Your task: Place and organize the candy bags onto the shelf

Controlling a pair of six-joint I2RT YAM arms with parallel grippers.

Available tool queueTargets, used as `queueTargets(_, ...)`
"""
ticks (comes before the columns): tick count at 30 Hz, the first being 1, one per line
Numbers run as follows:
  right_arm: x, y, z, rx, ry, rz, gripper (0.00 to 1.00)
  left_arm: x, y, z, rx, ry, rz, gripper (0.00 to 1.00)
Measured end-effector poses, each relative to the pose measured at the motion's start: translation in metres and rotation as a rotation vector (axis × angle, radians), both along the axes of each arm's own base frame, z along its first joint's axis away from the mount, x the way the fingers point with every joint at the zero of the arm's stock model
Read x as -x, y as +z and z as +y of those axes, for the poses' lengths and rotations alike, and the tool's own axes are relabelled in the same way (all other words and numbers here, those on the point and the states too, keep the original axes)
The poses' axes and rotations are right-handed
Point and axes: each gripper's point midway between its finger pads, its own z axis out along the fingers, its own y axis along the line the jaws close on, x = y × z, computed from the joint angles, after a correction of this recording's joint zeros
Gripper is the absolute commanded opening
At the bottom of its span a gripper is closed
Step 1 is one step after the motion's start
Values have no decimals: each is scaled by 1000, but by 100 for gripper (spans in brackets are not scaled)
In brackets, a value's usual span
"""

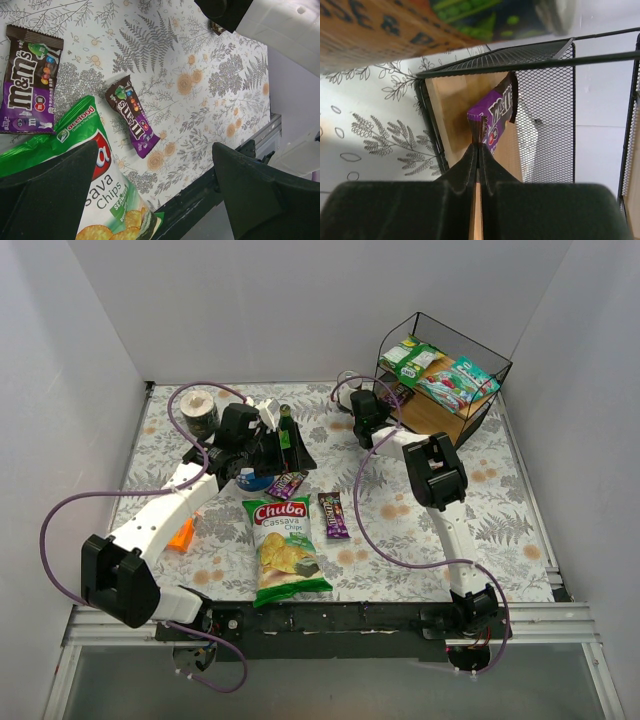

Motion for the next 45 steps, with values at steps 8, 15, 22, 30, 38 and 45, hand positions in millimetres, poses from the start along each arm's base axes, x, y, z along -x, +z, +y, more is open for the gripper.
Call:
queueTargets(8, -9, -8, 3, -19, 20, -20, 4, 0, -6, 0, -11, 0, 23, 98)
queueTargets(15, -12, -11, 3, -24, 25, -24, 17, -3, -10, -1, -16, 2, 37, 98)
queueTargets(22, -15, -6, 4, -57, 14, -45, 42, -3, -10, -1, -16, 2, 37, 98)
queueTargets(30, -8, -2, 13, -118, 5, -27, 57, -3, -10, -1, -18, 5, 35, 98)
queueTargets(38, 11, 12, 32, -187, 14, -1, 57, -1, 2, 1, -5, 9, 3, 98)
queueTargets(45, 64, 37, 46, -275, 88, 75, 57, 1, 11, 5, 1, 23, -32, 98)
